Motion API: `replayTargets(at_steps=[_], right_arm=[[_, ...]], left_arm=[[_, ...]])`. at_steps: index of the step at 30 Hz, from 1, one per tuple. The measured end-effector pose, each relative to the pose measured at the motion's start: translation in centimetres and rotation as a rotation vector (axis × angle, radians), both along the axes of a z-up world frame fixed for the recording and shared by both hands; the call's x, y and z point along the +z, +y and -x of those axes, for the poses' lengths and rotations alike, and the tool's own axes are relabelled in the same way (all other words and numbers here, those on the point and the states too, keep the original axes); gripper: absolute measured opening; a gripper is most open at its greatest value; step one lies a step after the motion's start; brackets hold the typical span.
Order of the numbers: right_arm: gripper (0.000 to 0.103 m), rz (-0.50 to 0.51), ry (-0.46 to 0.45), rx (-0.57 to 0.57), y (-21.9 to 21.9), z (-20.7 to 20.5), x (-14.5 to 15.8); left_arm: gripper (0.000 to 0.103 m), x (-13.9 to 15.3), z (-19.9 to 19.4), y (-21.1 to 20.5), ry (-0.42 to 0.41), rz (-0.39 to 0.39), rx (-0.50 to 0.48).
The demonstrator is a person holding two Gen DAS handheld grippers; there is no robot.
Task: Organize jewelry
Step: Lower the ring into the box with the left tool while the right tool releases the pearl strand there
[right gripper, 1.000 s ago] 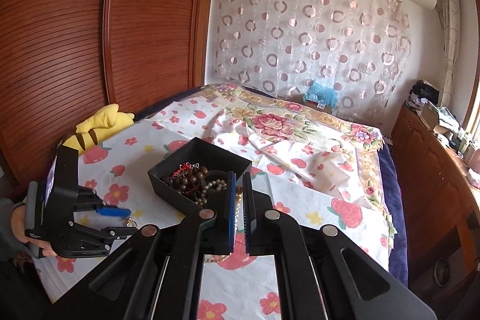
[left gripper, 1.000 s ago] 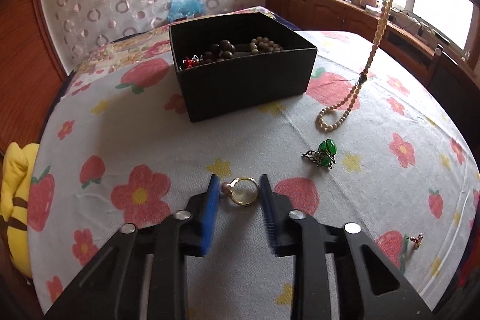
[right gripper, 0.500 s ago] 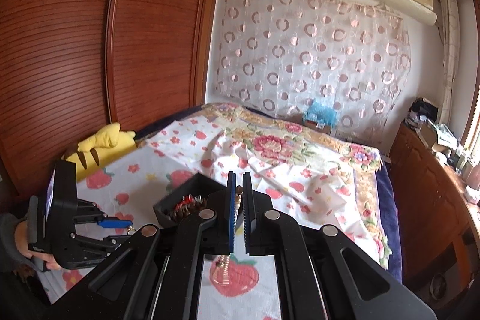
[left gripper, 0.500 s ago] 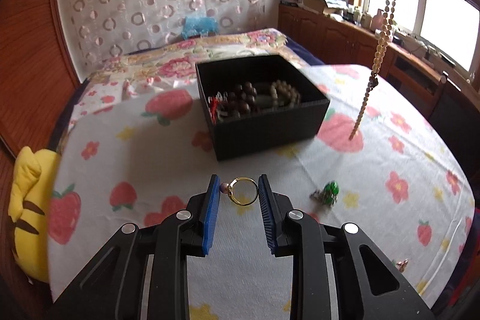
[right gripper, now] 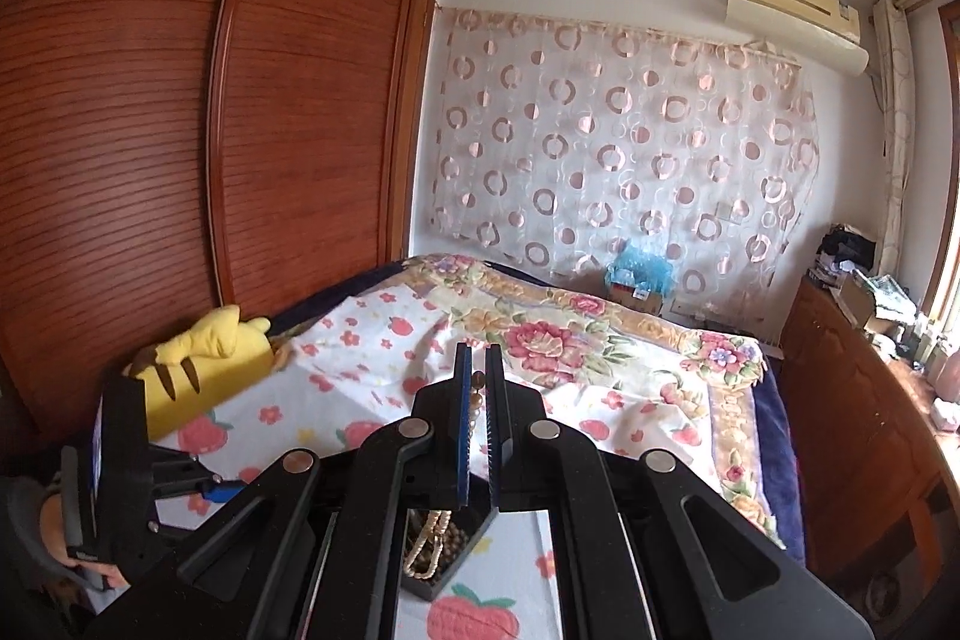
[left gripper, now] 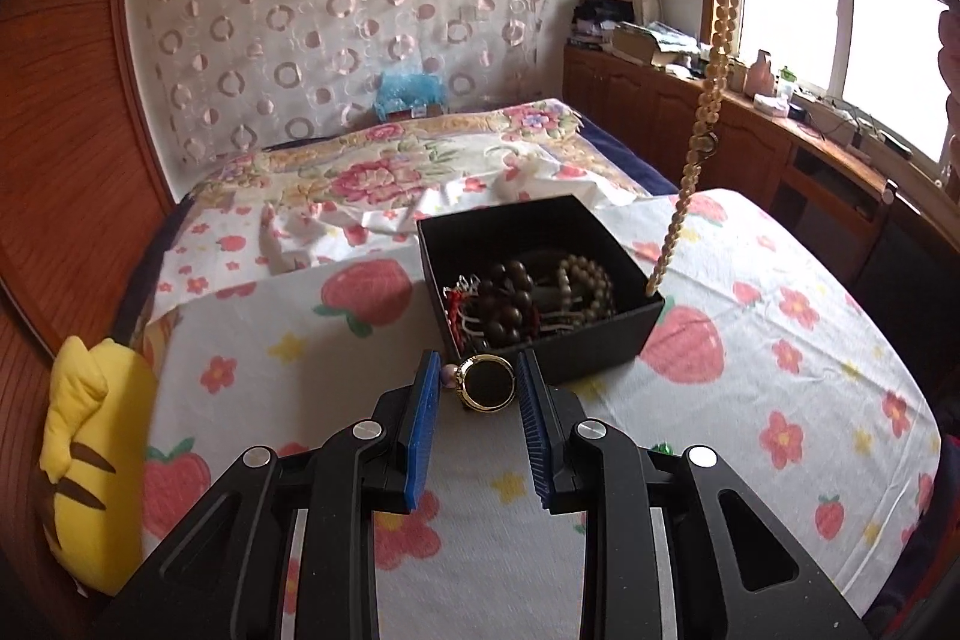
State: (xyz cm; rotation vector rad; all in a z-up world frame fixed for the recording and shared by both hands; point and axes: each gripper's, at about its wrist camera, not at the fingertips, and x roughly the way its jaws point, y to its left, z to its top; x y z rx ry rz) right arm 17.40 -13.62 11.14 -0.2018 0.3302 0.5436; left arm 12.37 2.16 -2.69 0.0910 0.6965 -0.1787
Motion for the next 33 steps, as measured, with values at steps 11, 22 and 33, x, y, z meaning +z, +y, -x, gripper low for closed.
replayTargets(at_steps=[11, 22, 33], right_arm=[[0.005, 0.031, 0.085, -0.012, 2.1, -2.6, -3.7], [0.005, 0.003, 0.099, 0.002, 2.8, -2.7, -4.3], [0.005, 0.01, 0.093, 0.017, 3.6, -2.5, -3.1]], left_arm=[[0.025, 0.9, -0.7, 0.0, -0.013, 0.002, 0.002], [0.025, 1.3, -1.8, -0.5, -0.012, 0.002, 0.005], [0.025, 1.5, -3.9, -0.1, -0.013, 0.009, 0.022]])
